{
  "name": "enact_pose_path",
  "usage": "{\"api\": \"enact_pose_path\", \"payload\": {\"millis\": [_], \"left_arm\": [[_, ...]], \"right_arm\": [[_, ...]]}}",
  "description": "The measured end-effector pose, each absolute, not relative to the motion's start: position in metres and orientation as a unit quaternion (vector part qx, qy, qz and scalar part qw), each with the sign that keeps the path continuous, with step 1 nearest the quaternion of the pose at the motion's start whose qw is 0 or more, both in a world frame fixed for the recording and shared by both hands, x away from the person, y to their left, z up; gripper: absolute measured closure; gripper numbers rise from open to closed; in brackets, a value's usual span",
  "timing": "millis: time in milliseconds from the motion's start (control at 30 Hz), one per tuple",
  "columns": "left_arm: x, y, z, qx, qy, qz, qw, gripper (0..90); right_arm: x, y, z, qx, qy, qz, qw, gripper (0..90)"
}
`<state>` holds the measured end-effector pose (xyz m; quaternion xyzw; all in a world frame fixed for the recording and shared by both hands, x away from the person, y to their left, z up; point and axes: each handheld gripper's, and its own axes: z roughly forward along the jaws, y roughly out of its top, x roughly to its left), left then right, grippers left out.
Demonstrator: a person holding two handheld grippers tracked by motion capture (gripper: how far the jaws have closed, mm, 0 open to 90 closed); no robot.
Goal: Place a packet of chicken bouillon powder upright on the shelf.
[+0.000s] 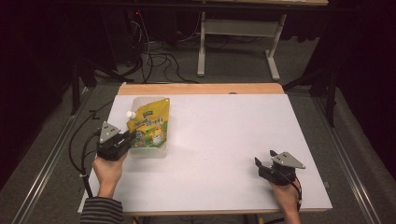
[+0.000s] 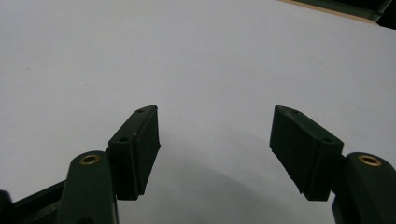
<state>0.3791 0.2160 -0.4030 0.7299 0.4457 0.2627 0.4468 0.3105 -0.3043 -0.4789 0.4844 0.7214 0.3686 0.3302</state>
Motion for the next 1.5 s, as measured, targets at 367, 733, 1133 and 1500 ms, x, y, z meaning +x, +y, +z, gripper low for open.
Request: {"api": "enact_pose_path", "payload": {"millis": [367,733,1133,1500], "left_arm": [[0.366,0.223,-0.418,0.716,0.462,0.262,0.454,78.3],[0.354,0.224,-0.417,0.701,0.470,0.276,0.460,56.6],[0.335,0.223,-0.413,0.697,0.465,0.285,0.466,46.7],[0.319,0.220,-0.413,0.692,0.468,0.278,0.474,43.1]], "right_arm": [[0.310,-0.304,-0.479,0.486,0.719,0.370,0.330,33.4],[0.310,-0.304,-0.479,0.484,0.720,0.371,0.331,33.3],[0.310,-0.304,-0.479,0.485,0.720,0.370,0.331,33.4],[0.310,-0.304,-0.479,0.484,0.721,0.369,0.331,33.4]]}}
